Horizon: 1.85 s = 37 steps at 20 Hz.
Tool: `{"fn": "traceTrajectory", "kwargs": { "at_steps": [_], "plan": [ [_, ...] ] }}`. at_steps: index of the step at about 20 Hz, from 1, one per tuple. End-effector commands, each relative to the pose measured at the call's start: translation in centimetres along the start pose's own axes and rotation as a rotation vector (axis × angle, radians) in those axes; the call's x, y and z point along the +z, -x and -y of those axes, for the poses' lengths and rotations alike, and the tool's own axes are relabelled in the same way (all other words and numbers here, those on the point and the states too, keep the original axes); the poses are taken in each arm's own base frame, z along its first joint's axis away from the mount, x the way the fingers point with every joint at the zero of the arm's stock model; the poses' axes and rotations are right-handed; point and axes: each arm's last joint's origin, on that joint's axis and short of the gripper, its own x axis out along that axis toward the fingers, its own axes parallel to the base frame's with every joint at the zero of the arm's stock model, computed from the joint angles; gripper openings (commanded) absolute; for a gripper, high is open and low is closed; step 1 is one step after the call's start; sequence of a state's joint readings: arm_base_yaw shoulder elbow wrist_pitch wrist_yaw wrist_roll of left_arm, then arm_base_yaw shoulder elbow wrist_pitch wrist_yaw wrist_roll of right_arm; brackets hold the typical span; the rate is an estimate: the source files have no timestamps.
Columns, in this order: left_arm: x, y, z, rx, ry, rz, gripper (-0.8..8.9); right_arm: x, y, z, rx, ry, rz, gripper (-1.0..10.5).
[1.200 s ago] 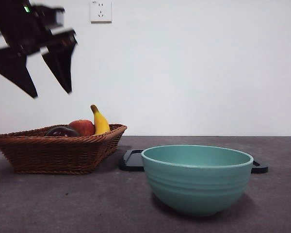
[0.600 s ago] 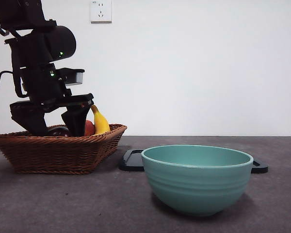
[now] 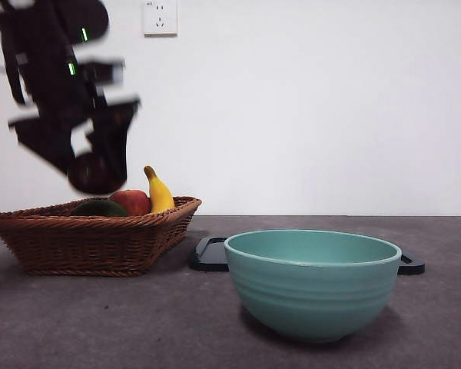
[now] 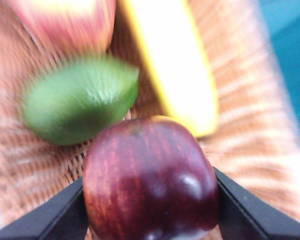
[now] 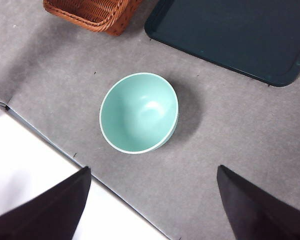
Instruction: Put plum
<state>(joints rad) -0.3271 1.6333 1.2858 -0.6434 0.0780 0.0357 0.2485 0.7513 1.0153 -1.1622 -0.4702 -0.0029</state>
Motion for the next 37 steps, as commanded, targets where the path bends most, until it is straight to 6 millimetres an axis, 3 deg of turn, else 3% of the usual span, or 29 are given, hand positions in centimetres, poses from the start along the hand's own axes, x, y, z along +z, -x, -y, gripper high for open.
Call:
{"fn": "traceTrajectory", "kwargs": {
  "at_steps": [1, 4, 6, 10, 17, 25, 34, 37],
  "plan": [
    [0.3, 3.5, 1.3, -0.125, -0.031, 0.054, 2.35, 0.4, 0.3, -0.2, 0.004, 0.009, 0.015, 4.0],
    [-0.9, 7.7, 4.7, -0.318, -0.113, 0.072, 2.35, 0.4, 0.3, -0.2, 0.004, 0.009, 0.015, 4.0],
    [-1.4, 8.5, 7.6, -0.399, -0.194, 0.067, 2.36, 0.4, 0.3, -0.2, 0.004, 0.009, 0.015, 4.0],
    [-2.5, 7.3, 13.4, -0.508, -0.35, 0.006, 2.35, 0.4, 0.3, -0.2, 0.004, 0.009, 0.016, 4.0],
    [-4.3, 2.0, 19.2, -0.522, -0.484, -0.116, 2.35, 0.4, 0.3, -0.2, 0.004, 0.009, 0.016, 4.0],
    [-5.6, -2.9, 22.0, -0.434, -0.562, -0.144, 2.36, 0.4, 0.3, -0.2, 0.004, 0.009, 0.016, 4.0],
    [-6.7, -5.2, 22.9, -0.429, -0.59, -0.197, 2.52, 0.4, 0.3, -0.2, 0.004, 0.009, 0.016, 4.0],
    [-6.8, -5.1, 23.1, -0.432, -0.595, -0.195, 4.09, 0.4, 0.3, -0.2, 0.004, 0.009, 0.016, 4.0]
  ]
}}
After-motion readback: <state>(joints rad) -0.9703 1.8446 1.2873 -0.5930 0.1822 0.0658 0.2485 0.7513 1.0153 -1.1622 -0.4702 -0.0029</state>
